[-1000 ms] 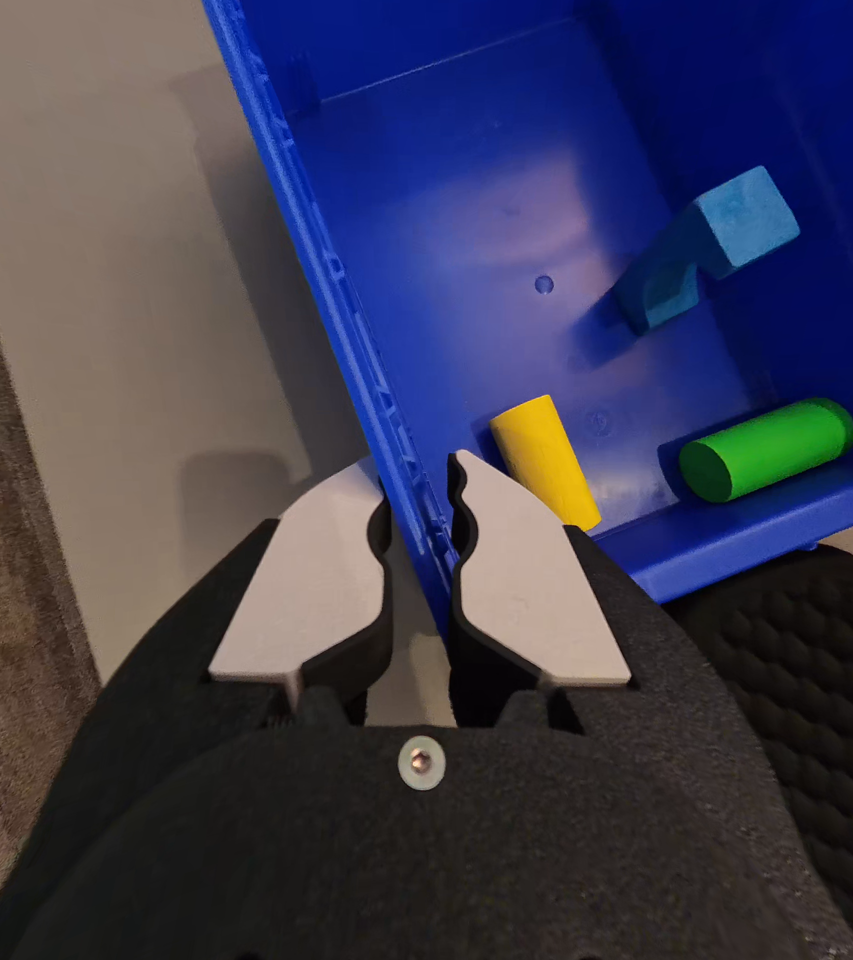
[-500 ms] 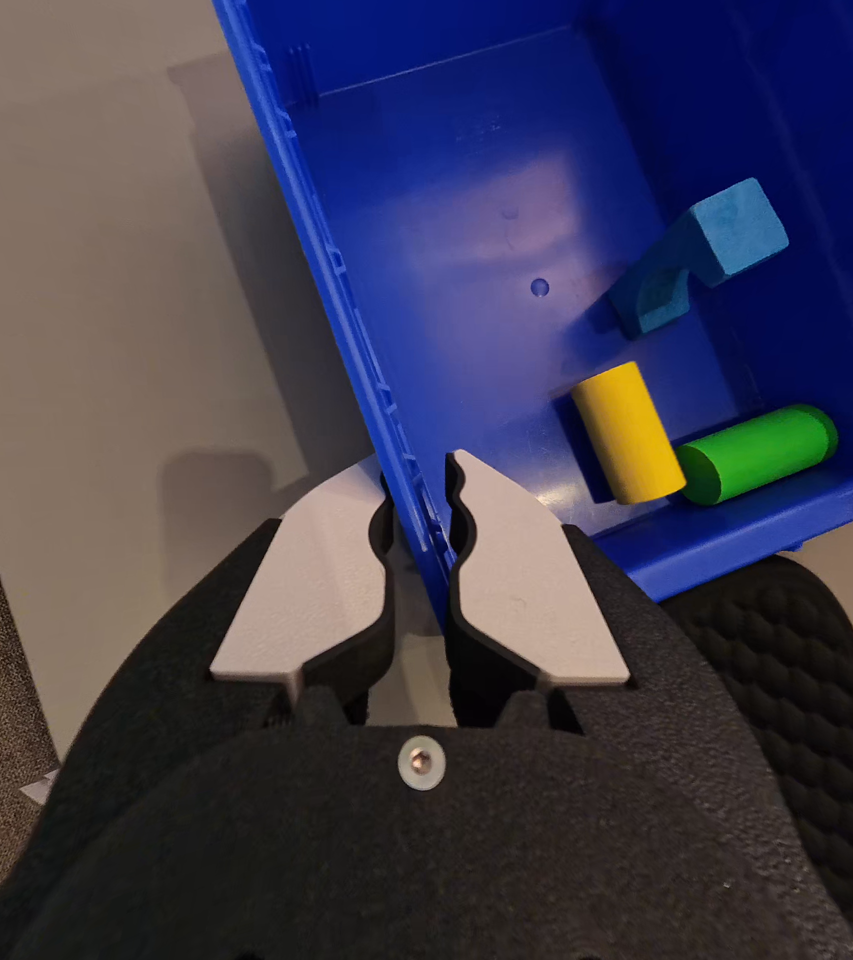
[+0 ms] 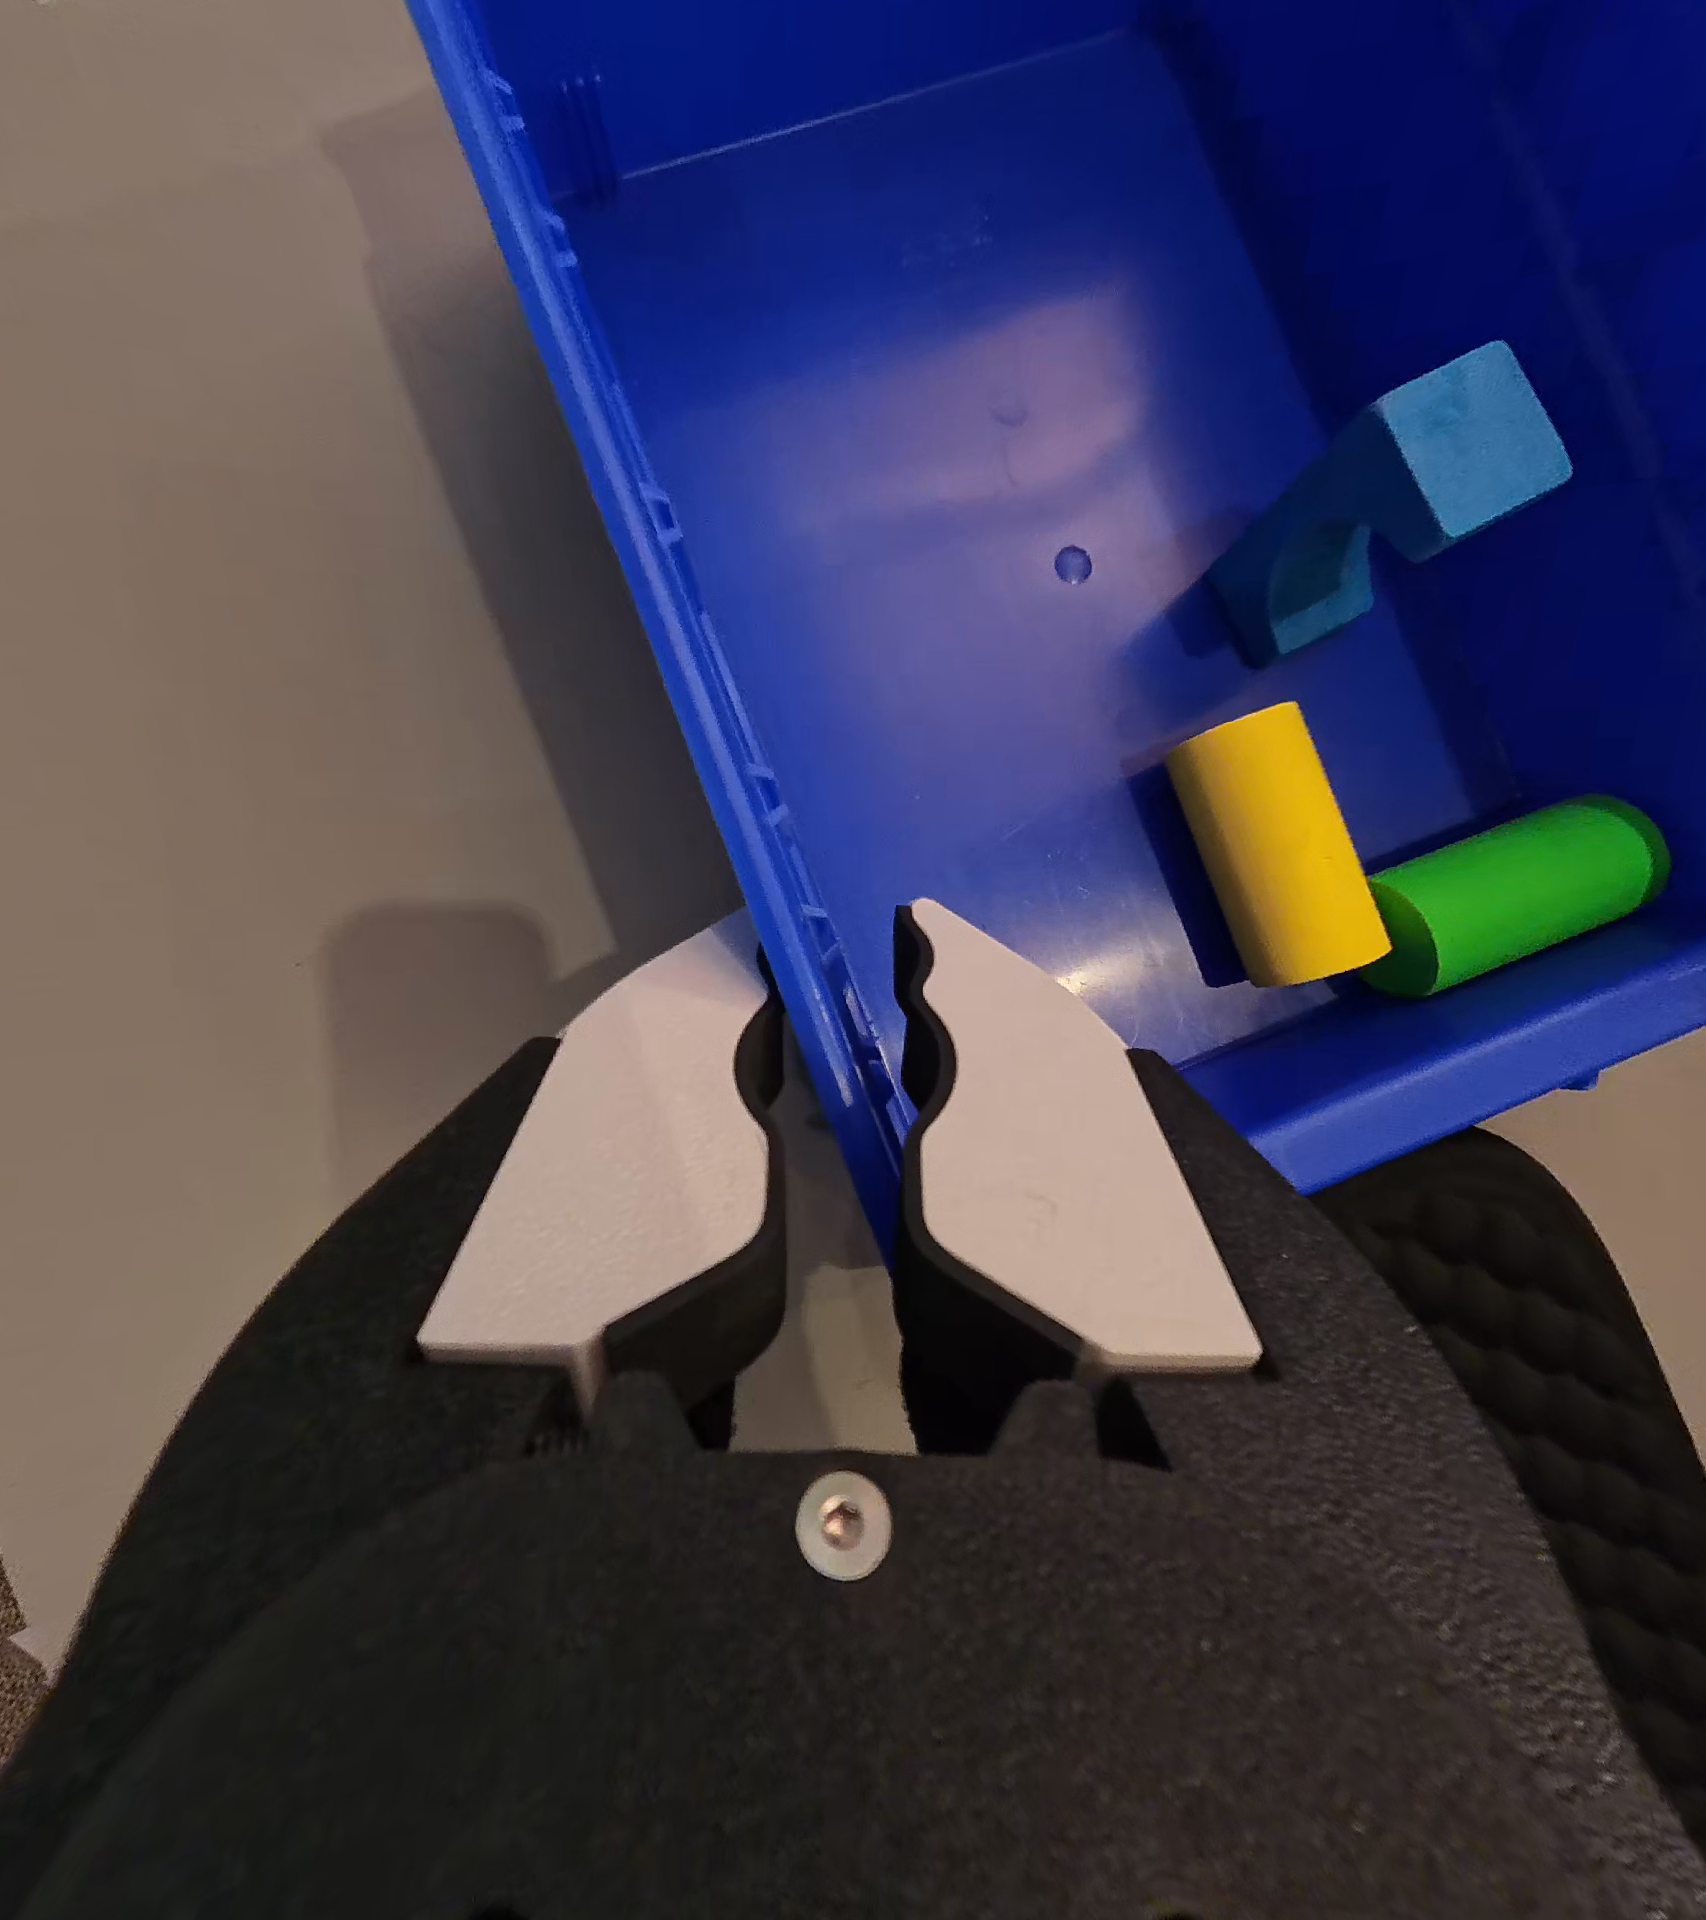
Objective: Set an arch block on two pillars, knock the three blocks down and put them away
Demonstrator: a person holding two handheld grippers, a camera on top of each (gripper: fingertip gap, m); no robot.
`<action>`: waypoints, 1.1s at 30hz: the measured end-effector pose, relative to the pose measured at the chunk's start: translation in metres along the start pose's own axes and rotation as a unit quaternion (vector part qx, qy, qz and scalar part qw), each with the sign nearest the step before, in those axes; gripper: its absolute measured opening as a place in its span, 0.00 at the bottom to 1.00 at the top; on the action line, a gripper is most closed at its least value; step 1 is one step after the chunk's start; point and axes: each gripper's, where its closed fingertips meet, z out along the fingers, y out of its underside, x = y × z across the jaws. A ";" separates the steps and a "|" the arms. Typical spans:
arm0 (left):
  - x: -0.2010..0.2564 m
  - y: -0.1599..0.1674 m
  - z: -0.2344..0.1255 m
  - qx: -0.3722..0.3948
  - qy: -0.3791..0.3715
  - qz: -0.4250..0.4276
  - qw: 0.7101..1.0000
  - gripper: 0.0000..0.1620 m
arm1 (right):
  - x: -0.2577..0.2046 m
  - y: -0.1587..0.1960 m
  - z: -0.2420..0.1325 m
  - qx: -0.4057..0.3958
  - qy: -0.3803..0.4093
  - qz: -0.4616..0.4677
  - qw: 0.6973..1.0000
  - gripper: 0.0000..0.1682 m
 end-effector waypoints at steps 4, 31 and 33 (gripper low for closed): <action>0.001 0.002 0.000 -0.005 0.005 -0.006 1.000 0.11 | 0.049 0.012 -0.014 0.001 0.014 0.035 0.999 0.06; 0.001 0.012 0.000 -0.030 -0.012 -0.028 0.999 0.06 | 0.259 0.085 -0.076 0.003 0.064 0.127 0.990 0.05; 0.001 0.012 0.000 -0.030 -0.013 -0.029 0.999 0.06 | 0.261 0.090 -0.077 0.000 0.066 0.115 0.991 0.05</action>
